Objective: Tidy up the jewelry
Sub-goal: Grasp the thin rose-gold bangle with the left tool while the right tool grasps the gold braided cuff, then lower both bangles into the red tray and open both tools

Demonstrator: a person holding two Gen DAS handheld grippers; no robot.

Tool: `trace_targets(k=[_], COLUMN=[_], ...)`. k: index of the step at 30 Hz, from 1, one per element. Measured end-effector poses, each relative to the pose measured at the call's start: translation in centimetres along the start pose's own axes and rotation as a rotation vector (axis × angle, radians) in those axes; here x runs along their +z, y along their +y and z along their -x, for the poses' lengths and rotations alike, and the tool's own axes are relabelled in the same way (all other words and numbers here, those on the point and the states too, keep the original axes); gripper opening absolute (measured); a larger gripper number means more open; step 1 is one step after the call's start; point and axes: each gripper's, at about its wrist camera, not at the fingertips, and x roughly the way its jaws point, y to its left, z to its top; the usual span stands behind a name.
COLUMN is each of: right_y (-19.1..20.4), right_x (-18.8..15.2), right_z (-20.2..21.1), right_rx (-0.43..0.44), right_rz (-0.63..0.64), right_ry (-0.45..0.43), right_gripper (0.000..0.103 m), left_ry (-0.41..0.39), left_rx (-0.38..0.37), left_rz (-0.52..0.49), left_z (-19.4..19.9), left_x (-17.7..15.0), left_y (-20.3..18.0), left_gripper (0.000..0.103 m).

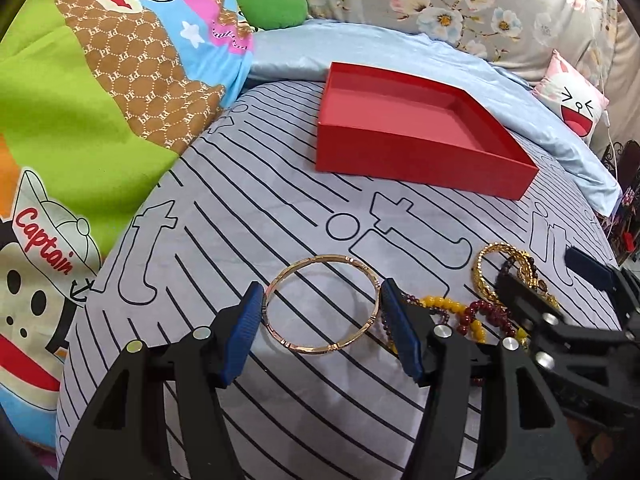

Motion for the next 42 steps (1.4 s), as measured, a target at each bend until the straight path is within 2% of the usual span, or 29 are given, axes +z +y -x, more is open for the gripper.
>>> trace_targets(k=[7,9,11,20,24,27,33,38,42], right_y=[0.6,0.6,0.6,-0.4,-1.5,-2.6,-5.5,-8.0,-9.4], right_x=[0.3,0.0,-0.3,-0.3,1.0,3.2,9.3,15.8,19.5], right_z=[-2.2,-2.5,-2.5,-1.3,0.4,1.5,1.1,-2.9,-7.6], right_rx=[-0.017,-0.012,-0.002,0.040,0.067,0.077,0.121,0.148,0.175], right_rz=[0.021,0.020,0.017,-0.028,-0.052,-0.053,-0.077,-0.104,-0.126], right_ry=[0.059,0.075,0.077,0.054,0.022,-0.012,-0.055,-0.055,-0.003], right_gripper=[0.074,0.062,0.057,0.057,0.057,0.057,0.057,0.057,0.057], left_ry=[0.004,0.006,0.006,0.008,-0.009,-0.027,-0.087,-0.136,-0.104], left_rx=[-0.002,-0.004,-0.009,-0.019,-0.036,-0.069,-0.110,-0.096,-0.102], left_rz=[0.013,0.011,0.010,0.001,-0.021,-0.041,-0.095,-0.162,-0.198], left_z=[-0.1,-0.2,-0.3,-0.1,0.7,1.3,1.3,-1.6,-6.3], left_x=[0.0,0.1,0.1,0.3,1.4,3.4,10.2,16.7,20.7], left_y=[0.6,0.6,0.6,0.2,-0.4,-1.0,-2.8,-5.1,-6.7], left_gripper=[0.058,0.057,0.058,0.058,0.058,0.058,0.058,0.058,0.058])
